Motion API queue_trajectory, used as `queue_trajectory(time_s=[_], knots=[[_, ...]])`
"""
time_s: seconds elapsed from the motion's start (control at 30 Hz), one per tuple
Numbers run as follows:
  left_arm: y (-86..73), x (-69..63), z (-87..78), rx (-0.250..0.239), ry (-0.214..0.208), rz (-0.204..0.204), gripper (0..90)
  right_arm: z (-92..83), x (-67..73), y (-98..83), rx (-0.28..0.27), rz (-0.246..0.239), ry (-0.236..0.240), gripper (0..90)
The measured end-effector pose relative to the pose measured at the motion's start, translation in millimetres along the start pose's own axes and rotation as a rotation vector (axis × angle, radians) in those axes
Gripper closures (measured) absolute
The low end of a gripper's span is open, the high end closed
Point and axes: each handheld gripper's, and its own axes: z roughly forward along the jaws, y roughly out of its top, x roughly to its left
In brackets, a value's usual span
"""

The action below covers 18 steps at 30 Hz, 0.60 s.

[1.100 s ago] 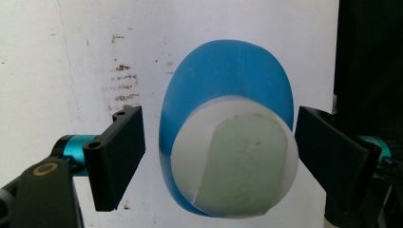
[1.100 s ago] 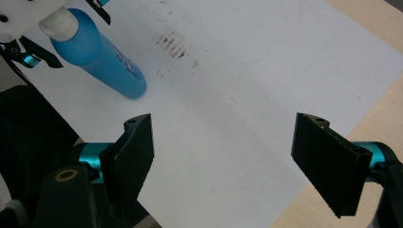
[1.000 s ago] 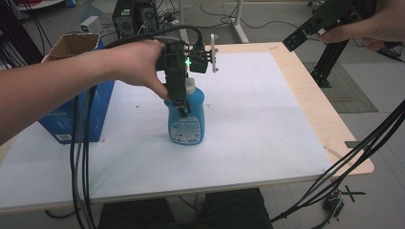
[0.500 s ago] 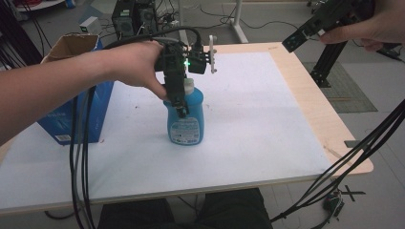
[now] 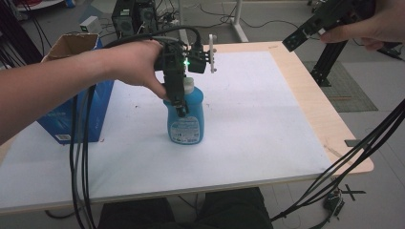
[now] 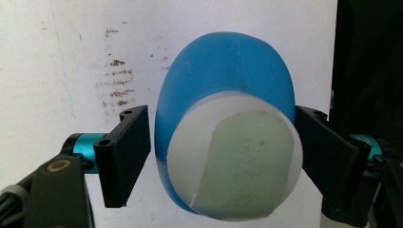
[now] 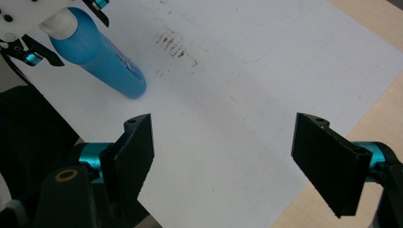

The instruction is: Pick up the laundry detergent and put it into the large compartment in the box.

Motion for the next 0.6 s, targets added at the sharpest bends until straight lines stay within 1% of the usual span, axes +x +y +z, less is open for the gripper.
queue_trajectory(time_s=[0.53, 0.6], knots=[[-0.7, 0.8, 0.3, 0.011, -0.004, -0.003, 26.5, 0.9, 0.7, -0.3, 0.002, 0.0, 0.004, 21.6], [-0.9, 0.7, 0.4, 0.012, -0.005, -0.008, 26.6, 1.0, 0.6, -0.5, 0.002, -0.002, 0.004, 21.6]])
